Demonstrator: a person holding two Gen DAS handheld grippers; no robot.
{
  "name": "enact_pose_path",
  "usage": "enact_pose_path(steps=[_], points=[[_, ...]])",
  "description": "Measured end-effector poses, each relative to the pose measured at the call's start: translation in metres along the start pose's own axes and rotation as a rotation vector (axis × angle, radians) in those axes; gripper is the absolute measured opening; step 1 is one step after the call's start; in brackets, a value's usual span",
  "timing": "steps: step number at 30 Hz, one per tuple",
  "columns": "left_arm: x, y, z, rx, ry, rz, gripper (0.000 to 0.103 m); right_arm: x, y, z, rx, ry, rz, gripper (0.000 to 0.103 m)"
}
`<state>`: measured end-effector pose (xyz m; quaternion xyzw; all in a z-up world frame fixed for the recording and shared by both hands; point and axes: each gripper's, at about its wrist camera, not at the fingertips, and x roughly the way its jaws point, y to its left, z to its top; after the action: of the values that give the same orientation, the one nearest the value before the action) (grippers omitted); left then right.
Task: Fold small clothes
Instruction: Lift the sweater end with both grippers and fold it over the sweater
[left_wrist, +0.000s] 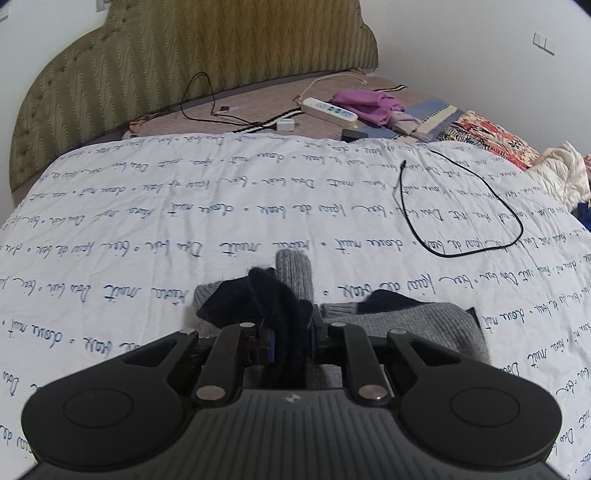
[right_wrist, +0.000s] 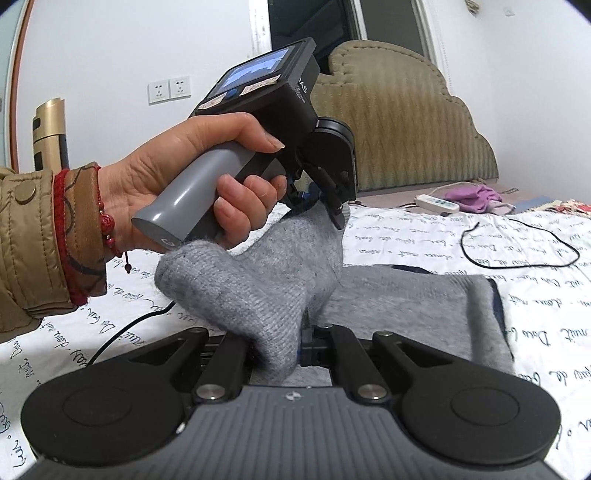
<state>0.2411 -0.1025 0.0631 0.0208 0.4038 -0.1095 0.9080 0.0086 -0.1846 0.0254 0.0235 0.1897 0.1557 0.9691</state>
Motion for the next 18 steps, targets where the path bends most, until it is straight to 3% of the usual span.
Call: enact_pose_path(steps=[18], points=[[0.030, -0.087, -0.005, 0.070, 0.031, -0.022, 0.015, -0.023, -0.068, -0.020, 0.205, 0.013, -0.050, 0.007]])
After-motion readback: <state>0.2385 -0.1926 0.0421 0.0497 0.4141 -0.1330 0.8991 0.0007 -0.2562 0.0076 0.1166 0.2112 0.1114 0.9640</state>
